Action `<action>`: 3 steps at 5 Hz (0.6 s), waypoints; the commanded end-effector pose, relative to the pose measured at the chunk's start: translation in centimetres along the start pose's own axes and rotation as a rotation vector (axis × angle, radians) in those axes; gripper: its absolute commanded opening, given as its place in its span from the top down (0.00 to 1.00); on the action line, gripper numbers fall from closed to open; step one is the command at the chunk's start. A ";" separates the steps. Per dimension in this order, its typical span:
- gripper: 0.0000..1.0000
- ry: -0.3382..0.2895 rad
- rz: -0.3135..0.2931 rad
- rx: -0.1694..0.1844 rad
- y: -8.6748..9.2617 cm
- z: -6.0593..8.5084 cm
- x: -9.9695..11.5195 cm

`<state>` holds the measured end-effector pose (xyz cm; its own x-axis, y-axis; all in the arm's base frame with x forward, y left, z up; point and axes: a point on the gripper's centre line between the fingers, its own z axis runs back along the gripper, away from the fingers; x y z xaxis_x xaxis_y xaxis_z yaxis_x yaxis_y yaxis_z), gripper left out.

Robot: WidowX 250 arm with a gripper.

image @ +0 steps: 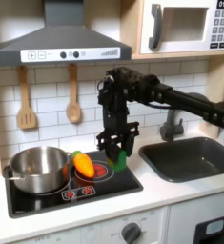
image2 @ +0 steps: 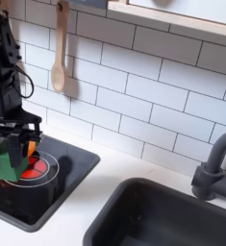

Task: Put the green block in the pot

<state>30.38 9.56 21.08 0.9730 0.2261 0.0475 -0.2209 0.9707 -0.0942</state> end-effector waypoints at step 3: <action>1.00 -0.018 0.003 0.006 0.2 -1.0 1.2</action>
<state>31.69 10.04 19.97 0.9727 0.2228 0.0652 -0.2170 0.9724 -0.0857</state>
